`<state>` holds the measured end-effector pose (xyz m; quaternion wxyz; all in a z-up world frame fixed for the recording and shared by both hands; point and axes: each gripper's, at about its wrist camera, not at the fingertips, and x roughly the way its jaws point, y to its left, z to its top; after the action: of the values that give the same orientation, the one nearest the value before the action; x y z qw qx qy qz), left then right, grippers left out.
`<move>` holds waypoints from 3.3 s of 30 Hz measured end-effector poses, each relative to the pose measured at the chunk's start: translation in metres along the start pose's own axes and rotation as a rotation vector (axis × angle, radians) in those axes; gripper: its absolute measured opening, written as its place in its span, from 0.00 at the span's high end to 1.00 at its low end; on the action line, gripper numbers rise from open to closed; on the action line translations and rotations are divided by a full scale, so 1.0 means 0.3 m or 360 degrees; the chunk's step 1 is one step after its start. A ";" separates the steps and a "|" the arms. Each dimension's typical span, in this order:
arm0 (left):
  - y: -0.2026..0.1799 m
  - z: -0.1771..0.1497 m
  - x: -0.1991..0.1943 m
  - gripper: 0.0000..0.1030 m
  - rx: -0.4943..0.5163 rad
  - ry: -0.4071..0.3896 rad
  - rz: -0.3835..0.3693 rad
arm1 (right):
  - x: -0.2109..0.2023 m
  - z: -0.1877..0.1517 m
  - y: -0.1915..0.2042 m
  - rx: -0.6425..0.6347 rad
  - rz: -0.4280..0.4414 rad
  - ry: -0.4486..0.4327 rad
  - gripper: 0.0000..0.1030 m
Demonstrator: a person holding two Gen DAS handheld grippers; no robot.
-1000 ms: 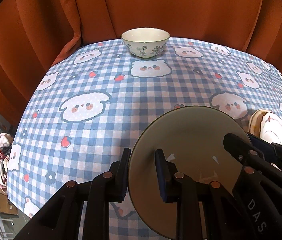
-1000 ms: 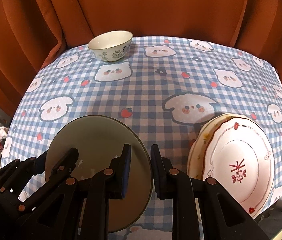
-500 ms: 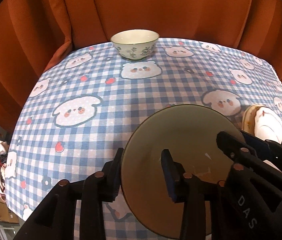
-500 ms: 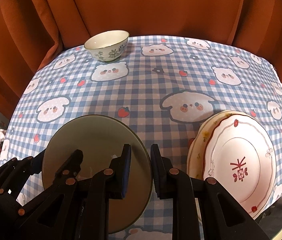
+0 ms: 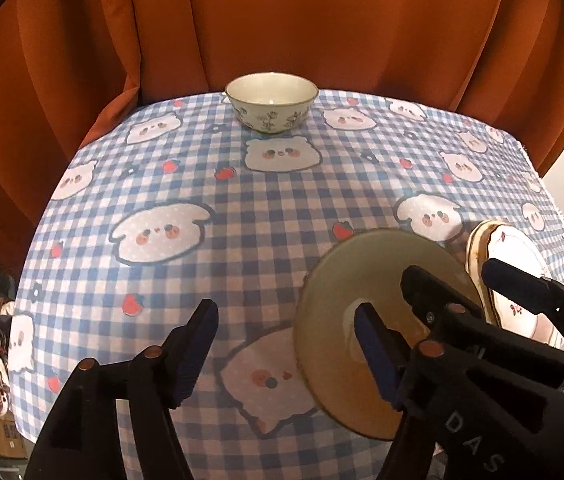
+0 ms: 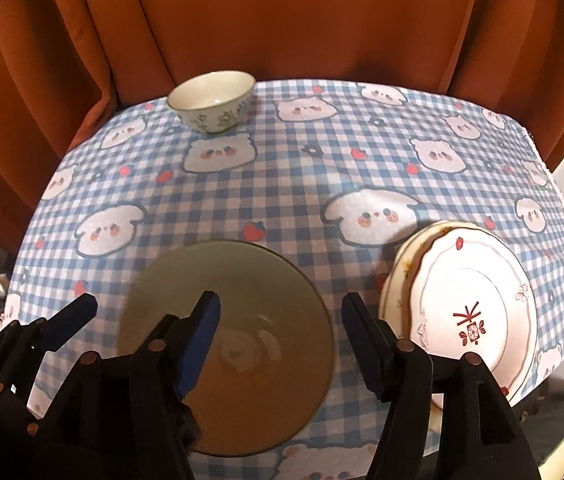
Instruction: Organize plates and bowls
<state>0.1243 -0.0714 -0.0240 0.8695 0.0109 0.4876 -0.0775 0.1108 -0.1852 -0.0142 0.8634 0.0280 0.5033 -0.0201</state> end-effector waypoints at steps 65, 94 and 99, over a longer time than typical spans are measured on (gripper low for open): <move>0.182 0.756 0.602 0.56 -0.0204 -0.0093 0.0393 | 0.658 0.818 0.121 -0.0027 0.0240 -0.0089 0.50; 0.135 0.739 0.515 0.80 -0.0183 -0.0099 0.0398 | 0.572 0.805 0.068 -0.0034 0.0233 -0.0116 0.79; 0.118 0.721 0.424 0.80 -0.0181 -0.0136 0.0377 | 0.474 0.792 0.058 -0.0025 0.0225 -0.0155 0.79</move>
<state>0.3778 -0.0726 -0.0207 0.8918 0.0158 0.4490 0.0530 0.3884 -0.1851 -0.0206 0.8863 0.0557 0.4576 0.0434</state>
